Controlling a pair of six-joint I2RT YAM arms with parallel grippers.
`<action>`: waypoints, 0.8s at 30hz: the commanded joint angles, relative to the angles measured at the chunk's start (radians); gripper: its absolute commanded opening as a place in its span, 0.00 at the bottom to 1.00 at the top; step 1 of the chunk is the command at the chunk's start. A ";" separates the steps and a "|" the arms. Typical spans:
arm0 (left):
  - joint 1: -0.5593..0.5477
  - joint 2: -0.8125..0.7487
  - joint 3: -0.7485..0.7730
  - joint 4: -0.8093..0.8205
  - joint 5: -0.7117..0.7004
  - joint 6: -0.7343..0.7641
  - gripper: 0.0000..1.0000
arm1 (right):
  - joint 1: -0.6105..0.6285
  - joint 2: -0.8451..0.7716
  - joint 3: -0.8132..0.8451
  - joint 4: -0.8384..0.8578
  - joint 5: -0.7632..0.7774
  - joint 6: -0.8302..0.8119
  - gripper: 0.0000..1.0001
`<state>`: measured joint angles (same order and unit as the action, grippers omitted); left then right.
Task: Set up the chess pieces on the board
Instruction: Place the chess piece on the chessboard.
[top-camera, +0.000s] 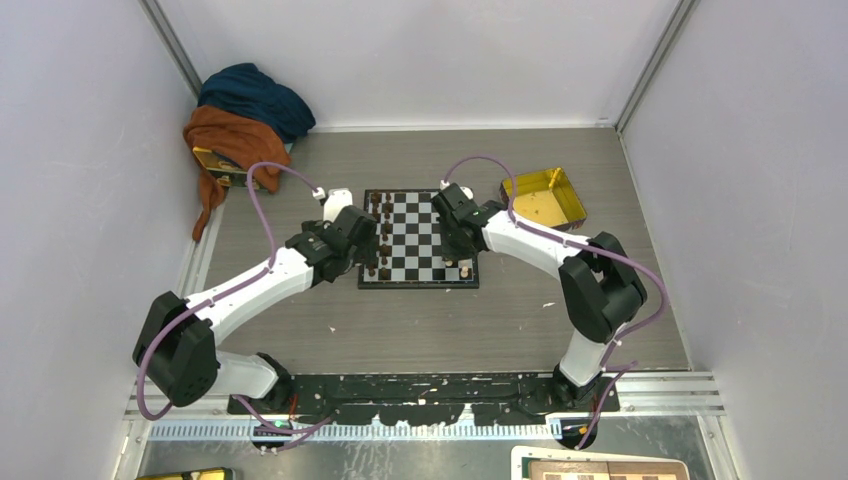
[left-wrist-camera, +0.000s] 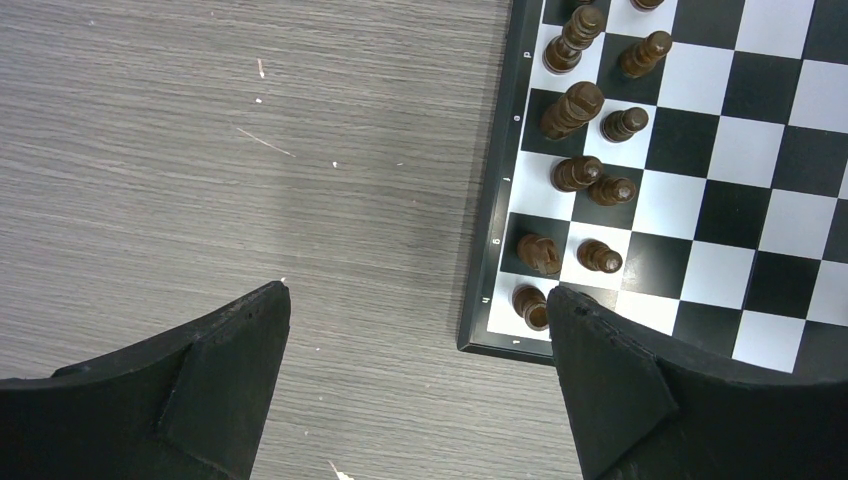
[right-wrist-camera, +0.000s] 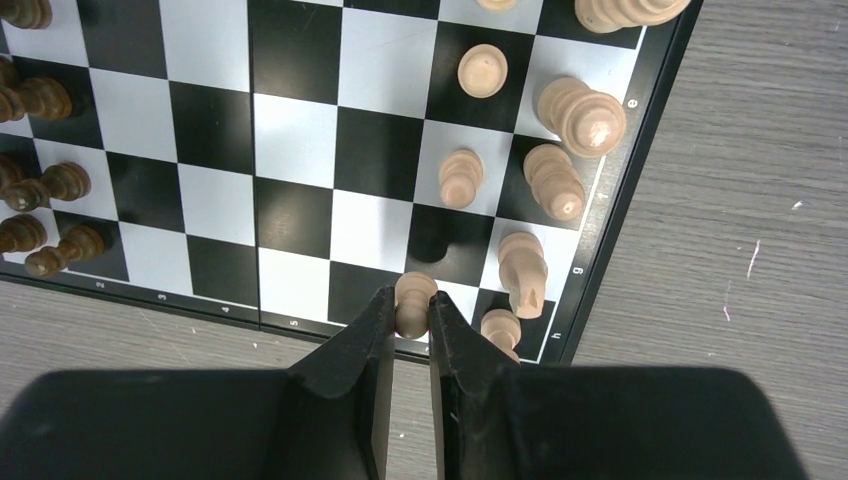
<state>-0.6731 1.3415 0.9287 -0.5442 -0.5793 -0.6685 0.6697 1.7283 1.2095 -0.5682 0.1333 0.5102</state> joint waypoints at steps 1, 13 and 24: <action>-0.003 -0.002 0.005 0.000 -0.025 0.008 1.00 | -0.007 0.011 0.001 0.041 0.000 -0.003 0.01; -0.003 0.014 0.007 0.010 -0.024 0.009 1.00 | -0.009 0.031 -0.002 0.050 0.030 -0.033 0.01; -0.003 0.025 0.005 0.014 -0.027 0.010 1.00 | -0.016 0.046 -0.004 0.060 0.029 -0.041 0.01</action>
<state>-0.6731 1.3628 0.9287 -0.5438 -0.5793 -0.6685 0.6590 1.7767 1.2003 -0.5438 0.1474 0.4831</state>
